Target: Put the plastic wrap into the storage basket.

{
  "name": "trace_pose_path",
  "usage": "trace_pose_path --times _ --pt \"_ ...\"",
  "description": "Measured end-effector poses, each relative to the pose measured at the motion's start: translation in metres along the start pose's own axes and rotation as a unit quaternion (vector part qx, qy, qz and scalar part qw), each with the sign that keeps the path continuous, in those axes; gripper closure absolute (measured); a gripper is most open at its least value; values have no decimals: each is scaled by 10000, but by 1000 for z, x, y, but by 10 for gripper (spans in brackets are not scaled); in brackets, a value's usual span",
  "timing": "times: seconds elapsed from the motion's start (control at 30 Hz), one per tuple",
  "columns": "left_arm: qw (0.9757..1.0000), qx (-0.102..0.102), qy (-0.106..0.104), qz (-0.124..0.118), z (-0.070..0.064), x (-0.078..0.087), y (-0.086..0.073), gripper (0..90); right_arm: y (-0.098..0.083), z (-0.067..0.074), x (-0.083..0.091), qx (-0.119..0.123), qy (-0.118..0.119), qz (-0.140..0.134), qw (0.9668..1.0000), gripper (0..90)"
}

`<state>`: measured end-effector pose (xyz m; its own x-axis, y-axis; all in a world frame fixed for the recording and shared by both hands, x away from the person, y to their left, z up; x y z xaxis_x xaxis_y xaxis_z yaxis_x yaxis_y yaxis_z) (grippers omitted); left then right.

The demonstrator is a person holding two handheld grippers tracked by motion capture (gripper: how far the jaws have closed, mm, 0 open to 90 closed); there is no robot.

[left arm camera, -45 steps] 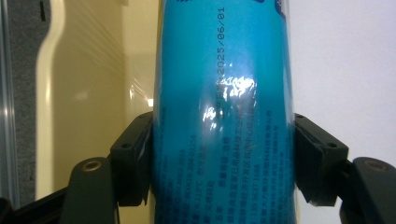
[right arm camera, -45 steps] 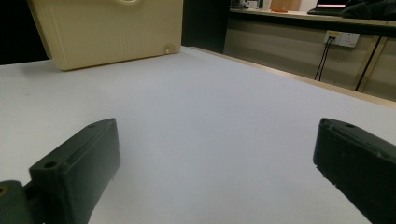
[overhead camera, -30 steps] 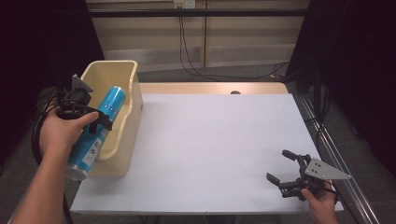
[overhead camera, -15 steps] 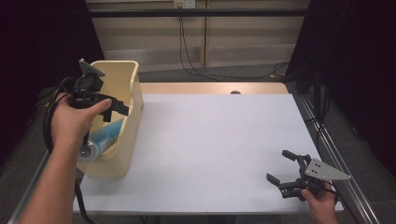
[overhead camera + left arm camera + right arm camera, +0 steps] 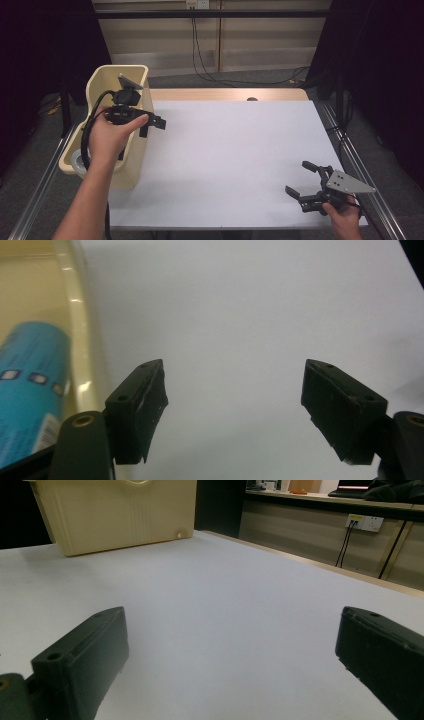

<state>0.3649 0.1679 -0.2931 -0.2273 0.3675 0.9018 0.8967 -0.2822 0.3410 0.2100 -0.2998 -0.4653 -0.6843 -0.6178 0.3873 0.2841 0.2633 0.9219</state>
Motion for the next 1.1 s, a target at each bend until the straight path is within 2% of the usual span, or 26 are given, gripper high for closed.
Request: trace_pose_path --times 0.13,0.3,0.5,0.53,0.63,0.9,0.97,1.1 --pt "9999 -139 -53 -24 -9 -15 -2 206 0 0 0 7 0 5 10000 2" --pt "9995 -261 -128 -95 -18 -31 -7 201 0 1 0 14 17 16 10000 2" --pt "9983 -404 -218 -346 -24 -53 -20 181 0 2 0 15 18 8 10000 2" --pt "9978 -488 -224 -400 -25 -57 -22 181 0 1 0 12 19 16 10000 2" --pt "9964 -550 -249 -590 -27 -69 -31 172 0 1 0 12 11 8 10000 2" --pt "9893 -850 -213 -1164 -34 -97 -56 154 0 1 0 16 10 2 10000 2" --pt "9867 -928 -160 -1328 -36 -103 -63 145 0 1 0 12 9 9 10000 2" --pt "9797 -1095 -49 -1681 -38 -115 -78 139 1 1 0 28 8 -8 10000 2"
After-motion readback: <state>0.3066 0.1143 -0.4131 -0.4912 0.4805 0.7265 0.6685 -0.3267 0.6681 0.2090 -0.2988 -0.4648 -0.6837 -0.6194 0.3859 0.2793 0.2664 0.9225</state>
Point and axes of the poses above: each handheld gripper's, and its own axes: x roughly backward along the jaws, y roughly out of its top, z roughly to its left, the point moved 2 cm from there along -x, roughly forward along the jaws, and after that the axes turned 11 degrees about z, right-handed, at the moved point
